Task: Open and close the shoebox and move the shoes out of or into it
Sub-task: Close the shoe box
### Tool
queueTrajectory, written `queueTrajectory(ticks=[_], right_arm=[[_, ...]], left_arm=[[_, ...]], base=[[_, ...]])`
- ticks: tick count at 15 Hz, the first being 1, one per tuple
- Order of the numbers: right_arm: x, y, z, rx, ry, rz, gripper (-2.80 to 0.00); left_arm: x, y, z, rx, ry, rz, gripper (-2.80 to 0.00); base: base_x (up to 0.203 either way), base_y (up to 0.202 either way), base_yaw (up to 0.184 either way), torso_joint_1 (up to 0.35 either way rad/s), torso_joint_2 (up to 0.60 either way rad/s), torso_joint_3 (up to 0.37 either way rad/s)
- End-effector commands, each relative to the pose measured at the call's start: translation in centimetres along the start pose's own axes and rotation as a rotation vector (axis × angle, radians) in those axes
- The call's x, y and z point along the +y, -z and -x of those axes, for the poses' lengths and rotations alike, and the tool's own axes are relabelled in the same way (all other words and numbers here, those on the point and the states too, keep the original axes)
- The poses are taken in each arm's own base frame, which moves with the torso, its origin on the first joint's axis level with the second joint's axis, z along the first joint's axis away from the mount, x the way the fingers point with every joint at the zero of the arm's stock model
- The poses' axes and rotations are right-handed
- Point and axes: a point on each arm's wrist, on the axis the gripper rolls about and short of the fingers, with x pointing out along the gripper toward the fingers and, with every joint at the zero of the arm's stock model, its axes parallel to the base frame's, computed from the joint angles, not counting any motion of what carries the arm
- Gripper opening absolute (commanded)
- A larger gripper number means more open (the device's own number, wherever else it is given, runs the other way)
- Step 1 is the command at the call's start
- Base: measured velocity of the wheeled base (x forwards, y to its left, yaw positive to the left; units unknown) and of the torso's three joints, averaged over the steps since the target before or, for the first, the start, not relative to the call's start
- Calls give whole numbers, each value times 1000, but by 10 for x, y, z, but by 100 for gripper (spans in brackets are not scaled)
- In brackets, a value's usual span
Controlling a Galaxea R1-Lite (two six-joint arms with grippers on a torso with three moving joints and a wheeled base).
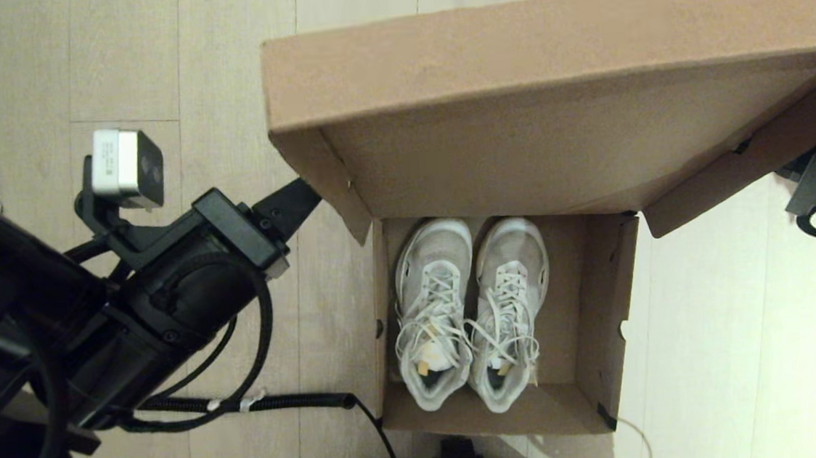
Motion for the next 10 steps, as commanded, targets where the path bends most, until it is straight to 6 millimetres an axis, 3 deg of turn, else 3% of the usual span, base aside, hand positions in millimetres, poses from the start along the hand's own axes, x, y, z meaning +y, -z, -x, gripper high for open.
queueTrajectory(ticks=[1,6,10], right_arm=[[-3,2,-2,13,1,-8,-280],[-2,10,8,22,9,11,-280],[-11,30,22,64,51,67,-280]], left_arm=[[3,7,4,27,-14,-8,-280],[1,15,18,66,-30,-27,-280],[4,25,28,106,-56,-8,-280]], base=[[0,0,0,0,0,0],[0,0,0,0,0,0],[0,0,0,0,0,0]])
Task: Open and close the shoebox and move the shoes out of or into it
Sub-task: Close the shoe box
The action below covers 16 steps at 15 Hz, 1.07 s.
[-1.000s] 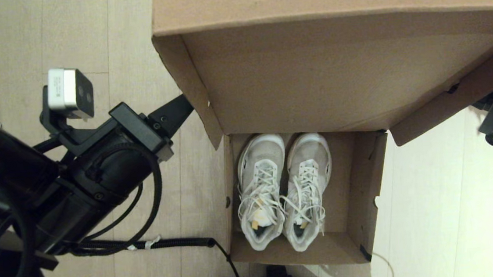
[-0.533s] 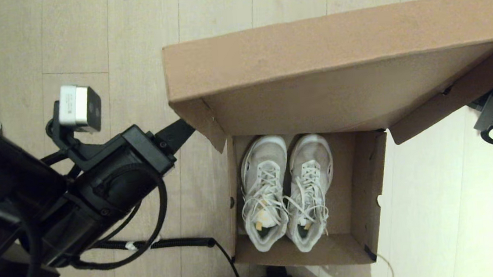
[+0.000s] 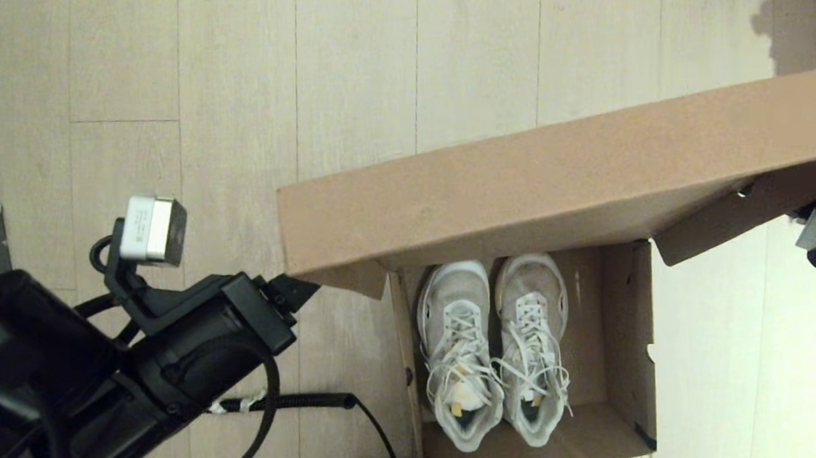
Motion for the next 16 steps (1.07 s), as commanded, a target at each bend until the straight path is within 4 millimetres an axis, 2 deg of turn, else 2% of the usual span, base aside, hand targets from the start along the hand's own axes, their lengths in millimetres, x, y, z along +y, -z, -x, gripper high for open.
queueTrajectory(ticks=[1,9,16], right_arm=[[-1,7,5,14,8,7,-280],[-14,36,20,77,68,60,-280],[-24,41,33,37,170,48,-280]], left_arm=[[1,4,2,8,-2,9,-280],[7,11,0,37,-17,20,-280],[8,12,-1,41,-22,23,-280]], base=[[0,0,0,0,0,0],[0,0,0,0,0,0],[0,0,0,0,0,0]])
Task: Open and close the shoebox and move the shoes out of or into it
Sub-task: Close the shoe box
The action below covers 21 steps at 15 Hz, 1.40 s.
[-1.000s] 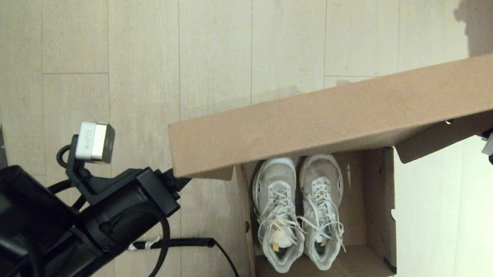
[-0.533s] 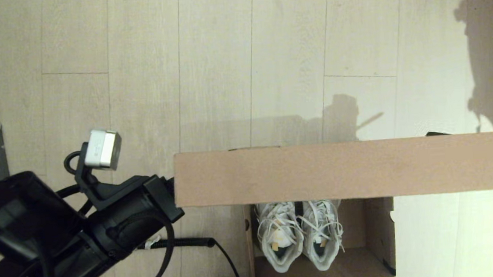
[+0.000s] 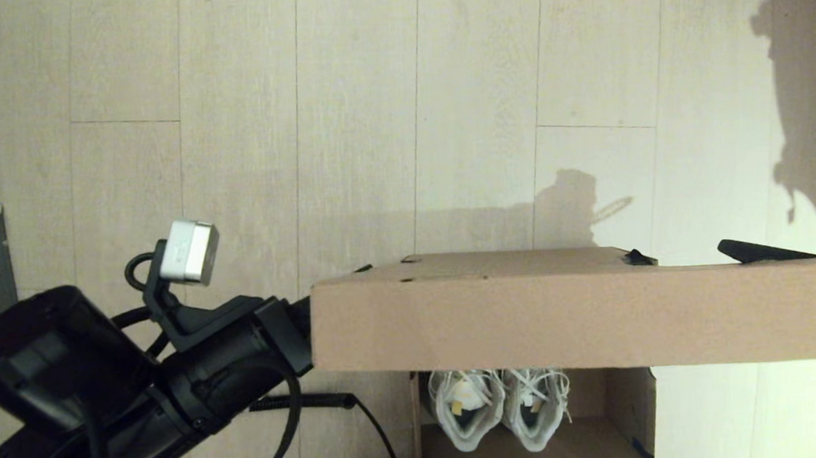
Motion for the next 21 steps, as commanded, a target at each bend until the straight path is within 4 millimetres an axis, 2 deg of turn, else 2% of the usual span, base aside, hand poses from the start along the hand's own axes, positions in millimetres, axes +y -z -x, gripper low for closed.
queueTrajectory(ticks=[1,10,14,16,21], right_arm=[[-4,0,1,-13,31,-7,-280],[-5,-1,3,-64,108,-8,-280],[11,-1,23,-120,59,33,-280],[18,4,36,-132,28,49,-280],[24,35,64,-47,-97,53,-280]], left_arm=[[1,-1,-1,-9,0,1,-280],[4,2,-3,-26,11,-6,-280],[3,1,-3,-34,16,-12,-280],[2,0,-2,-37,17,-14,-280],[10,0,-12,-40,7,-12,-280]], base=[[0,0,0,0,0,0],[0,0,0,0,0,0],[0,0,0,0,0,0],[0,0,0,0,0,0],[0,0,0,0,0,0]])
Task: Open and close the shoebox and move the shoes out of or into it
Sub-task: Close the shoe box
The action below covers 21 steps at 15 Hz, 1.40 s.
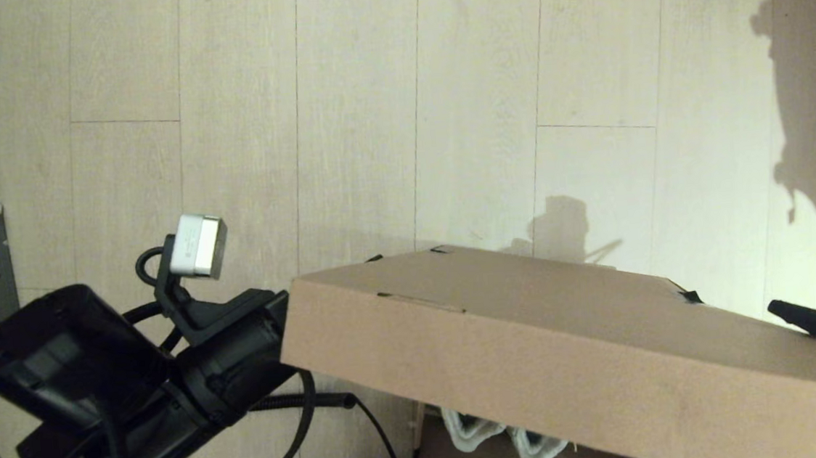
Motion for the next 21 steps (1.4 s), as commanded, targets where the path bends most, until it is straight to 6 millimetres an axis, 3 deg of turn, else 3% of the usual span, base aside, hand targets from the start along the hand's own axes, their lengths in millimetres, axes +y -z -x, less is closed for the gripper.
queueTrajectory(ticks=[1,5,10,18,21], right_arm=[[5,6,9,5,-55,18,-280],[1,9,7,35,-43,0,-280],[-4,4,-2,57,-10,-27,-280],[-22,-58,-67,-24,97,-24,-280],[-27,-88,-95,-71,91,-1,-280]], left_arm=[[8,-2,-9,-11,-7,-1,-280],[20,-12,-26,-48,-1,-22,-280],[26,-29,-30,-105,-7,-53,-280],[28,-83,-25,-218,-27,-130,-280],[30,-106,-33,-243,-21,-156,-280]], base=[[0,0,0,0,0,0],[0,0,0,0,0,0],[0,0,0,0,0,0],[0,0,0,0,0,0],[0,0,0,0,0,0]])
